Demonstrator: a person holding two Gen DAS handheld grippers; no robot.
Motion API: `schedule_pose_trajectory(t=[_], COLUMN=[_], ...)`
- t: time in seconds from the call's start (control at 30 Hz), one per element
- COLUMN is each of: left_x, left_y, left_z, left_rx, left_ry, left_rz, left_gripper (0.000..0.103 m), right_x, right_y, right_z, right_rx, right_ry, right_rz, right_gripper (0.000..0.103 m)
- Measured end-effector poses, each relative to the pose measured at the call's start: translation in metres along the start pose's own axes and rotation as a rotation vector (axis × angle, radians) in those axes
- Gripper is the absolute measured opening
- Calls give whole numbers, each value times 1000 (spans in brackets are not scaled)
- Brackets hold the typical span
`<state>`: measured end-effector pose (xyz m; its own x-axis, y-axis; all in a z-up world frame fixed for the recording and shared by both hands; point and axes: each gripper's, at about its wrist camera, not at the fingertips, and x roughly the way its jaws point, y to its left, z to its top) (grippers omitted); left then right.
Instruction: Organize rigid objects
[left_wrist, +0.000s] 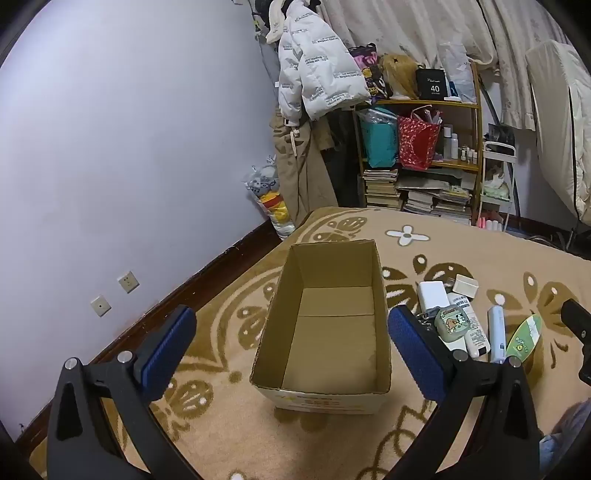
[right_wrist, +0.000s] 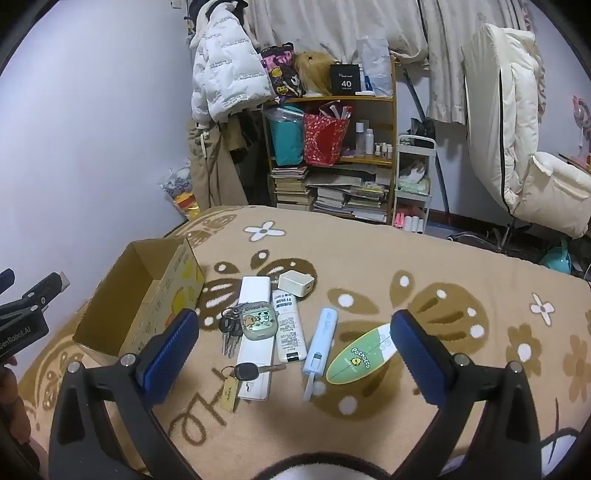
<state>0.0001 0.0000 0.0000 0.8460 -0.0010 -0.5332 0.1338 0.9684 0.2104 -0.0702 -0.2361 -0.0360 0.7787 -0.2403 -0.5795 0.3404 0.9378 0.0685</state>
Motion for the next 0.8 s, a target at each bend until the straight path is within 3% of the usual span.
schedule_pose_trajectory(t=[0.8], left_x=[-3], left_y=[-10], left_z=[-1], left_rx=[38], left_ry=[-3], left_rz=[-16], left_gripper=[103], right_x=[-1], right_y=[0], right_z=[-1], right_rx=[12], right_ry=[2], right_rz=[16], right_gripper=[103])
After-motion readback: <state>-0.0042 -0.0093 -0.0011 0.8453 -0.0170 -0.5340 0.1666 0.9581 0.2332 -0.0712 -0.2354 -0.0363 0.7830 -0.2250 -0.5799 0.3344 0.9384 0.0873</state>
